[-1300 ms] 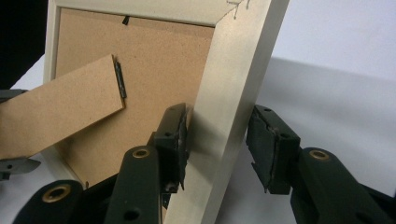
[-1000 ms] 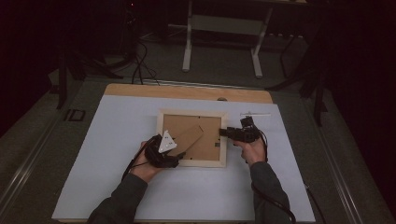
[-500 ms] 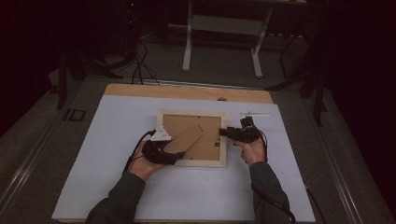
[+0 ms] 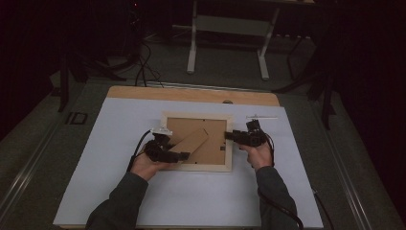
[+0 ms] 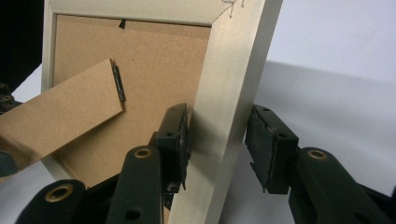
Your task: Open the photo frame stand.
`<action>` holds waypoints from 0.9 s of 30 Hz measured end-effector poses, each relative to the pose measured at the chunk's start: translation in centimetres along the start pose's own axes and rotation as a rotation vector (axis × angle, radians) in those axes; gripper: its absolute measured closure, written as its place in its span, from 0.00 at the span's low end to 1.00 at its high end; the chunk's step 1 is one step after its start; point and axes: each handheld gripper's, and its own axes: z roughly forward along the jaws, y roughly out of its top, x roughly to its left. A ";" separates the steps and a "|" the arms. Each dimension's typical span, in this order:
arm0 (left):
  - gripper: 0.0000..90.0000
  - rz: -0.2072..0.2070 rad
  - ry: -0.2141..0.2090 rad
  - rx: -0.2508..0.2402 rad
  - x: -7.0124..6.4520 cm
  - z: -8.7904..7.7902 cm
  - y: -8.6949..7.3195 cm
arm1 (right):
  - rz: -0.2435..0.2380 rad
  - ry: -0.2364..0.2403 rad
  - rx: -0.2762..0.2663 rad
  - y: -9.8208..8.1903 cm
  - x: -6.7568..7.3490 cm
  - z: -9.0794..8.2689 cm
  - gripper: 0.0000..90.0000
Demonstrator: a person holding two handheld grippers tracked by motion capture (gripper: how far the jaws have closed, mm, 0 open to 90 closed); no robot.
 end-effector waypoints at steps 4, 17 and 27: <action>0.57 0.002 0.014 0.020 0.0 0.1 0.1 | -0.004 0.000 0.000 0.0 0.0 0.0 0.65; 0.60 0.015 0.028 0.052 -0.2 0.2 0.4 | -0.006 -0.002 0.000 0.0 0.1 -0.1 0.65; 0.61 0.057 0.057 0.045 -0.6 0.2 0.4 | -0.013 -0.008 -0.004 0.1 0.2 -0.3 0.66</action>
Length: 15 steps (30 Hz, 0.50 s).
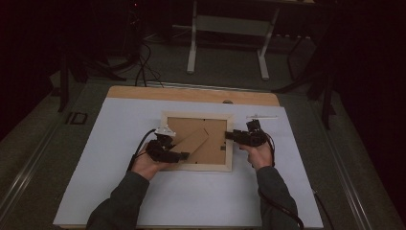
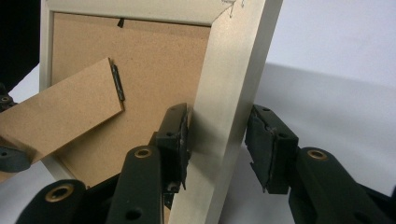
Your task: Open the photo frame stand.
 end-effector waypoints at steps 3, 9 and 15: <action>0.61 0.006 0.003 -0.001 0.0 0.0 0.0 | -0.003 -0.004 -0.002 0.1 0.0 -0.1 0.66; 0.61 0.018 0.012 -0.009 -0.3 0.0 0.3 | -0.010 -0.013 -0.006 0.2 0.1 -0.2 0.66; 0.62 0.029 0.027 -0.016 -0.4 0.1 0.4 | -0.016 -0.019 -0.019 0.5 0.2 -0.6 0.67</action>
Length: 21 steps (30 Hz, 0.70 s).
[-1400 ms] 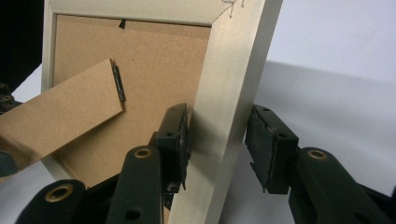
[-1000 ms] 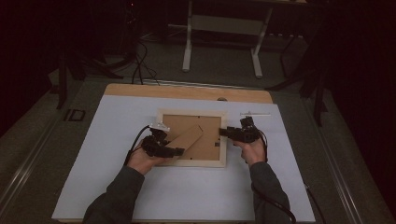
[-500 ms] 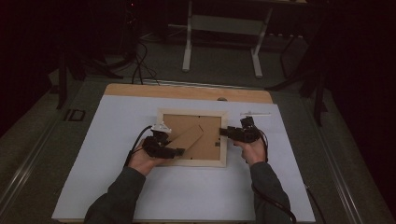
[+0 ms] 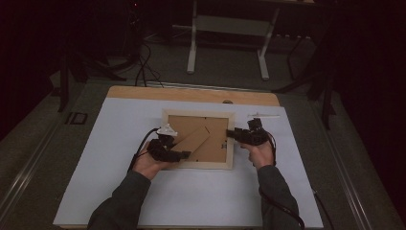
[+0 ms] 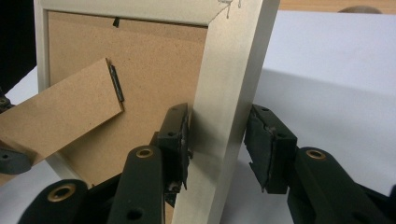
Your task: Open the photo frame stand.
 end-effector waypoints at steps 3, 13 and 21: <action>0.63 0.000 0.005 -0.001 0.0 0.0 0.1 | -0.005 0.001 -0.006 0.1 0.0 -0.2 0.67; 0.70 -0.010 -0.005 -0.019 0.2 -0.2 0.3 | -0.020 -0.005 -0.026 0.6 0.2 -0.7 0.68; 0.71 0.006 0.020 -0.016 0.1 -0.2 0.5 | -0.028 -0.009 -0.043 0.7 0.4 -1.1 0.69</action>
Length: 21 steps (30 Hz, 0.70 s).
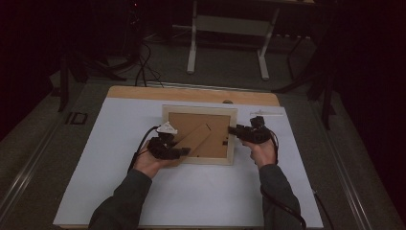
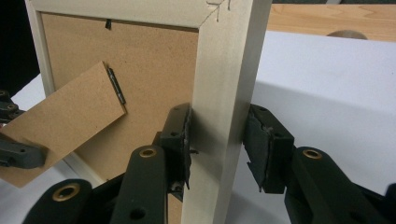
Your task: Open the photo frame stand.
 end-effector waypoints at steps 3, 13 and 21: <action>0.71 0.008 0.018 -0.005 0.0 0.0 0.1 | -0.002 0.008 -0.009 0.1 0.0 -0.2 0.69; 0.73 0.009 0.043 -0.011 0.0 -0.1 0.3 | -0.028 0.009 -0.027 0.4 0.3 -0.7 0.69; 0.73 0.017 0.058 -0.016 0.0 -0.1 0.4 | -0.040 0.003 -0.038 0.4 0.4 -0.8 0.69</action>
